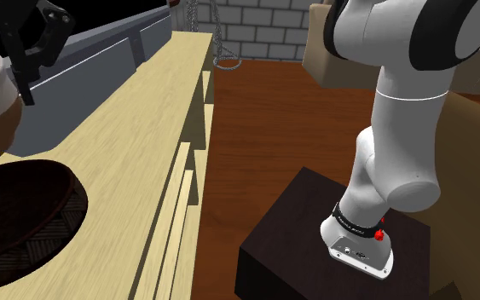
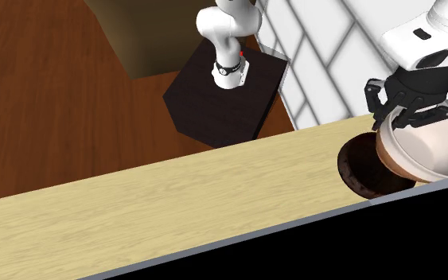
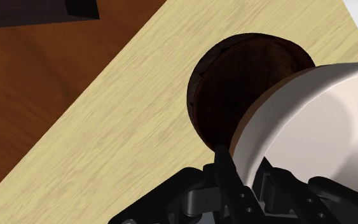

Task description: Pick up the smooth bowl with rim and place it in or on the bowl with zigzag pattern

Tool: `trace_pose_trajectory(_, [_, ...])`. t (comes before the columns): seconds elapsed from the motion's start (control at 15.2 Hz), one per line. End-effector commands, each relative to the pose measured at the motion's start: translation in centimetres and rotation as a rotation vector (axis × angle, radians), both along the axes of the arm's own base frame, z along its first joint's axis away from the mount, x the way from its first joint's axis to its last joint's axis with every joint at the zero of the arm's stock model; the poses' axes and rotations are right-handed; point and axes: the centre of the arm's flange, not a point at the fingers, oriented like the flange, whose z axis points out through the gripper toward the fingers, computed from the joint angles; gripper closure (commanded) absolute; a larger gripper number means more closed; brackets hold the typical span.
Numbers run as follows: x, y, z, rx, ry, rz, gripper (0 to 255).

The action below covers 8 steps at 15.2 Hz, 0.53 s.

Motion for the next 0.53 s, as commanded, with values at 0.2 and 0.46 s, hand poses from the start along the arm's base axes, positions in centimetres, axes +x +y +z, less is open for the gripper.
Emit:
trace_pose_trajectory(0.2, [-0.1,0.2,-2.6,0.001,-0.001,-0.001,255])
trace_pose_trajectory(0.46, [-0.1,0.2,-4.7,0.001,-0.001,-0.001,255])
